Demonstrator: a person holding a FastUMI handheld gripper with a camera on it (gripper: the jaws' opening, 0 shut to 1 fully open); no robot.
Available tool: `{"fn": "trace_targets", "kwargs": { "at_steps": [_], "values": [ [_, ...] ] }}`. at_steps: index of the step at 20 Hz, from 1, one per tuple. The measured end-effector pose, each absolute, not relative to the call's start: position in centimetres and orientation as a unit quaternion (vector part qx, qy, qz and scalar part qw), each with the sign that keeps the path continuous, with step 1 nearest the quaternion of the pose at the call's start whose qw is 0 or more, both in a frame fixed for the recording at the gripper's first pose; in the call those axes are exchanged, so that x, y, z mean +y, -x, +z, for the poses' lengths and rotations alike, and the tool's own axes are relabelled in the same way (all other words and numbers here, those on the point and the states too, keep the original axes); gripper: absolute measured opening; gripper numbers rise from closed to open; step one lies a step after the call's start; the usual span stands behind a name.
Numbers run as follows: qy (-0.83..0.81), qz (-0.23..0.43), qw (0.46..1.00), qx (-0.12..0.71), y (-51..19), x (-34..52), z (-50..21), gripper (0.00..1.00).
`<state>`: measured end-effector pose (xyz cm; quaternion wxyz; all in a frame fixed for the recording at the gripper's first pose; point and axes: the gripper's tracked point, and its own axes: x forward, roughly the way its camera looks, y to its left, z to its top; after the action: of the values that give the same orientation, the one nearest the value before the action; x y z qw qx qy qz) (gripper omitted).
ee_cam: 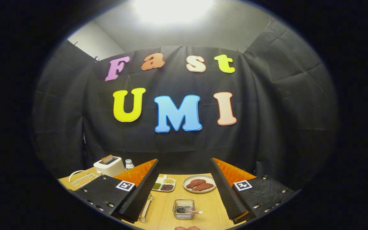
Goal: Take the plate from the dish rack, then take the spoon from the basket and place it into the plate.
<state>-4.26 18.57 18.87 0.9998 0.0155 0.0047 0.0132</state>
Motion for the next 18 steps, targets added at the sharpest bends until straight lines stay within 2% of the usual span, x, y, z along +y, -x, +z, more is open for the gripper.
{"fn": "trace_targets", "kwargs": {
  "at_steps": [5, 9, 13, 18],
  "values": [
    [-0.037, 0.022, 0.994, 0.102, 2.9, 22.7, 16.2, 0.97],
    [-0.062, 0.077, 0.974, 0.204, 1.4, 27.9, 13.3, 0.97],
    [-0.106, 0.134, 0.928, 0.332, 1.2, 33.6, 8.4, 0.97],
    [-0.117, 0.153, 0.9, 0.392, 0.8, 37.5, 5.6, 0.98]
  ]
}}
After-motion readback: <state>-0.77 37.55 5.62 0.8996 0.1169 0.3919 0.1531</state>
